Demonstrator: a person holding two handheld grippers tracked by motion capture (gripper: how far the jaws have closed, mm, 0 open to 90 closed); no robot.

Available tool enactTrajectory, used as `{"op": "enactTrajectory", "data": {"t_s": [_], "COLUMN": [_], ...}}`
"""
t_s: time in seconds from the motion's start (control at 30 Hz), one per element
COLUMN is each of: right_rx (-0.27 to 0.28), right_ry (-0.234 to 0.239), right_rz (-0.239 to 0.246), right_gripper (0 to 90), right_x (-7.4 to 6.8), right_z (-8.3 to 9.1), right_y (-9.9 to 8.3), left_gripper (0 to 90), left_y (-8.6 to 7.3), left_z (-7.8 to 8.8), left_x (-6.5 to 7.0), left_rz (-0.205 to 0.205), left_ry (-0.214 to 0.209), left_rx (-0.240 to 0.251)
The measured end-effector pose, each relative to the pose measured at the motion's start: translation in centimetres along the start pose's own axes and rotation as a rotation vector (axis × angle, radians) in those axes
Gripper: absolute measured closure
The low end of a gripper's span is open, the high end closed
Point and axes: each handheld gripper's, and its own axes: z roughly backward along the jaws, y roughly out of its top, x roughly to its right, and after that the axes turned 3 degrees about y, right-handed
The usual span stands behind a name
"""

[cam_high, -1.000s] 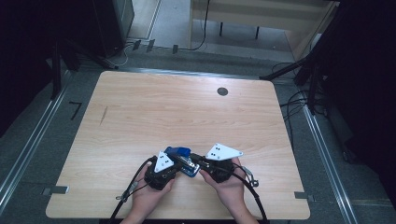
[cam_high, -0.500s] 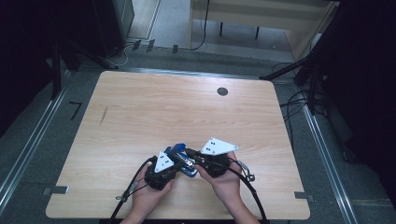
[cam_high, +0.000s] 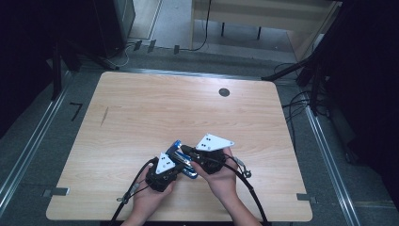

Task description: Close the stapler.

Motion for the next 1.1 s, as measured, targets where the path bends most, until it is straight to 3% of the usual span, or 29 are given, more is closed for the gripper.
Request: {"op": "enactTrajectory", "data": {"t_s": [1.1], "right_rx": [0.007], "right_ry": [0.005], "right_rz": [0.037], "right_gripper": [90.0], "right_x": [-0.1], "right_z": [-2.3], "right_y": [1.8], "left_gripper": [90.0], "left_y": [0.0], "left_z": [0.0], "left_x": [0.0], "left_rz": [-0.003], "left_ry": [0.003], "left_rx": [0.003]}}
